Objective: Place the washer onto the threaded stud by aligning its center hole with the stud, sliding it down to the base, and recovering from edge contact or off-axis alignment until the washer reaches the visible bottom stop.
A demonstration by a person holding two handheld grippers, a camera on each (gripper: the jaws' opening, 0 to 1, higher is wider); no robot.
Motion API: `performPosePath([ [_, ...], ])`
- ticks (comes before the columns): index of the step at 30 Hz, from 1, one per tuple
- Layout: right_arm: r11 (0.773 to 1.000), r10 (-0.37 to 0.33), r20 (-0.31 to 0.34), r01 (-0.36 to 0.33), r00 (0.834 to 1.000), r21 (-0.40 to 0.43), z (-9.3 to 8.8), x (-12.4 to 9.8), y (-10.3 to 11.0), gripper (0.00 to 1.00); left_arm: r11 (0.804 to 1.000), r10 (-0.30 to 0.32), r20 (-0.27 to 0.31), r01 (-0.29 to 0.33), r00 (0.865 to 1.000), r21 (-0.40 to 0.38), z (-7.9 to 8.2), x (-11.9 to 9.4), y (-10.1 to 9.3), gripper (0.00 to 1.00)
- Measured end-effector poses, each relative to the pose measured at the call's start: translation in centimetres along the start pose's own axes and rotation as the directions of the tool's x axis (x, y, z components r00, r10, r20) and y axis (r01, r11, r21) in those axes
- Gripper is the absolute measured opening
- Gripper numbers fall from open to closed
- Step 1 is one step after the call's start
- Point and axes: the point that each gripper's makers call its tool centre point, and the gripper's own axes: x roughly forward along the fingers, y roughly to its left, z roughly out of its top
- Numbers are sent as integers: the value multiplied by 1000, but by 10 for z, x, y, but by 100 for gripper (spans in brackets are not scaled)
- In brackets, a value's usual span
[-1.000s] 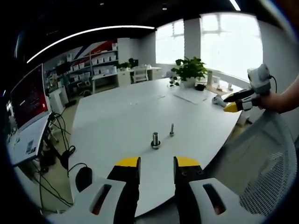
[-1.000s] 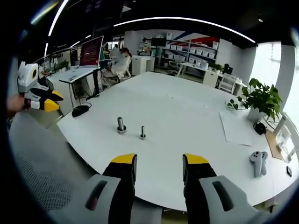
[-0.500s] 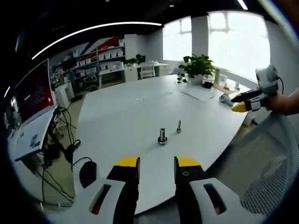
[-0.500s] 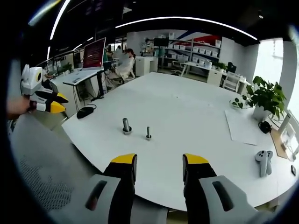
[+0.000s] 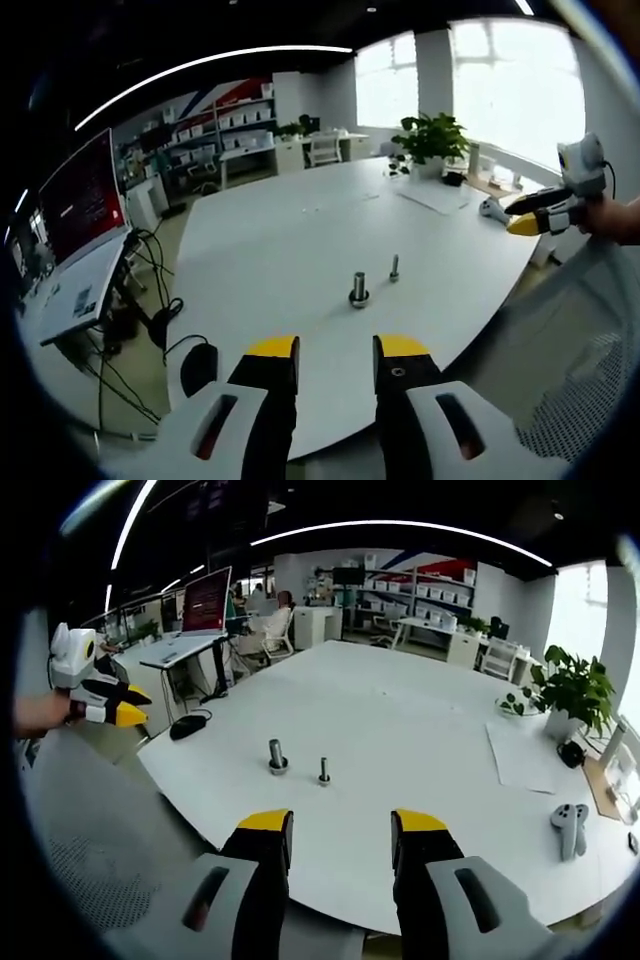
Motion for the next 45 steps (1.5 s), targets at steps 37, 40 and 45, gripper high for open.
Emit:
performPosePath([
  [37, 999, 20, -18, -21, 1000, -30, 0, 2, 11, 41, 1000, 20, 7, -20, 1000, -10, -3, -1, 11, 26],
  [40, 1000, 17, -6, -17, 1000, -6, 2, -1, 9, 41, 1000, 23, 9, -23, 1000, -15, -1, -3, 10, 26],
  [45, 1000, 21, -16, -21, 1000, -21, 0, 1, 9, 40, 1000, 19, 8, -19, 1000, -2, -2, -2, 9, 26],
])
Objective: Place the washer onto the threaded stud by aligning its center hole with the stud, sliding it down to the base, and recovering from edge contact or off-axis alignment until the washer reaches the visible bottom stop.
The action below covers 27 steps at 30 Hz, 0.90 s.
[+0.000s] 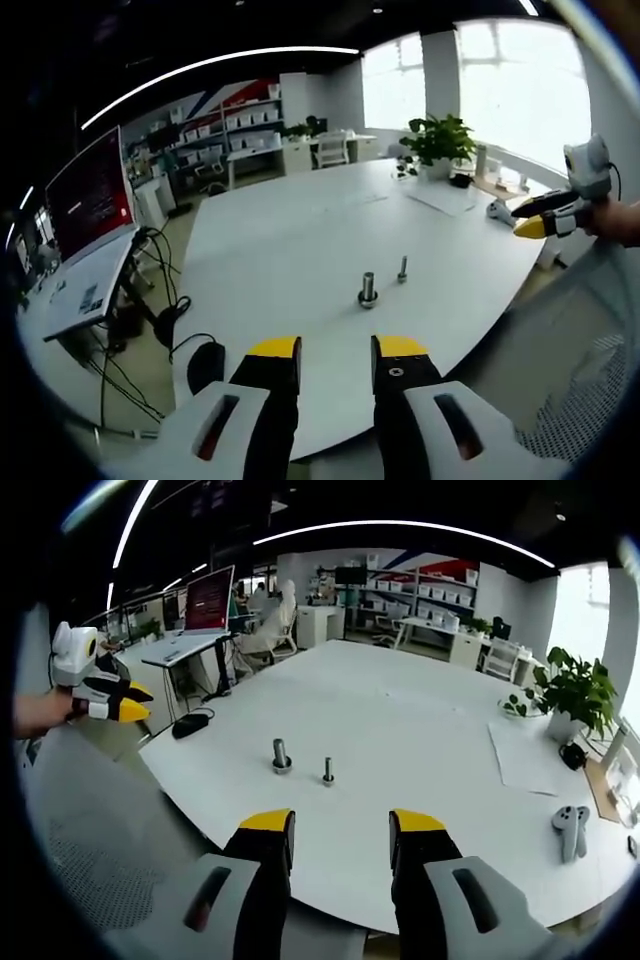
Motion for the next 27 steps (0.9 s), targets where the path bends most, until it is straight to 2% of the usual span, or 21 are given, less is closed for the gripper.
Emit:
performPosePath([
  [4, 1000, 0, 15, 0, 1000, 9, 2, -2, 1, 40, 1000, -2, -6, 2, 1000, -2, 1, -1, -2, 26],
  [27, 1000, 17, 1, -17, 1000, -4, 0, 3, 3, 40, 1000, 1, -15, -1, 1000, -6, -5, 2, 5, 25],
])
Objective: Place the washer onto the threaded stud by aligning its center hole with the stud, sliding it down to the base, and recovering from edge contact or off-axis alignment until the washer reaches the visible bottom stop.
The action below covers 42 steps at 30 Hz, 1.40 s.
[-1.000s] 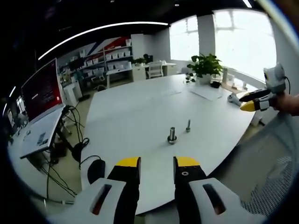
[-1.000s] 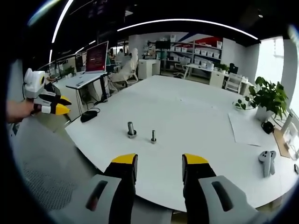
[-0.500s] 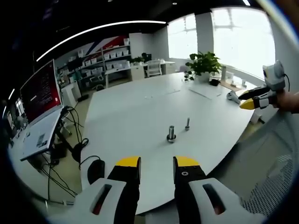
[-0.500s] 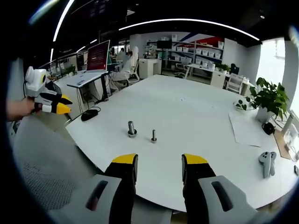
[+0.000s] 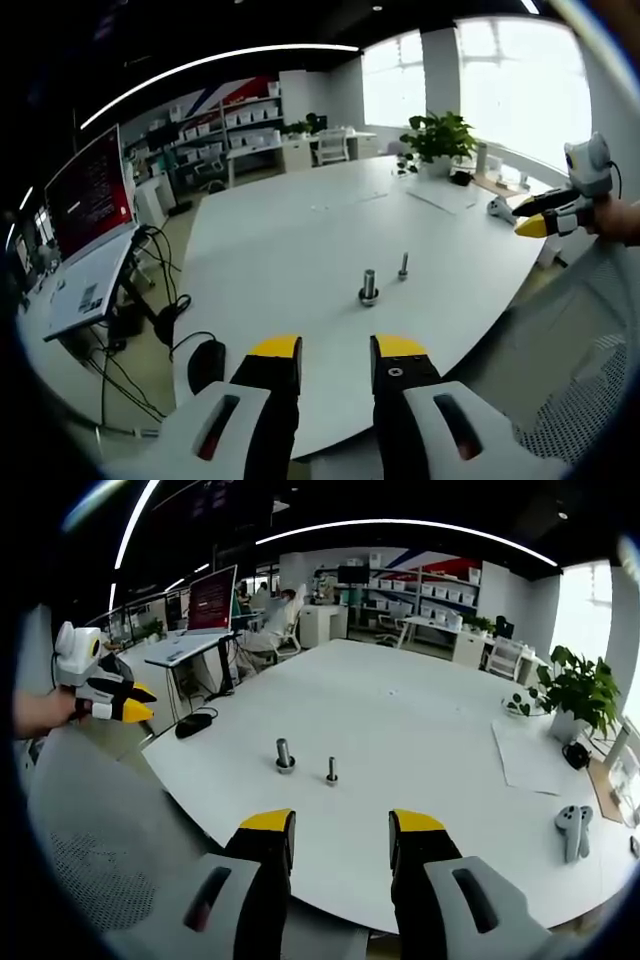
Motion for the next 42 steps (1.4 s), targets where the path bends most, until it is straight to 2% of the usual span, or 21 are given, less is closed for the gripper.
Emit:
performPosePath([
  [24, 1000, 1, -3, -1, 1000, 5, -1, -3, 0, 40, 1000, -4, 2, 4, 1000, 4, 2, -2, -6, 25],
  [42, 1000, 1, -1, -1, 1000, -6, 0, -1, 0, 40, 1000, 1, 1, -1, 1000, -3, 2, -2, -3, 25],
])
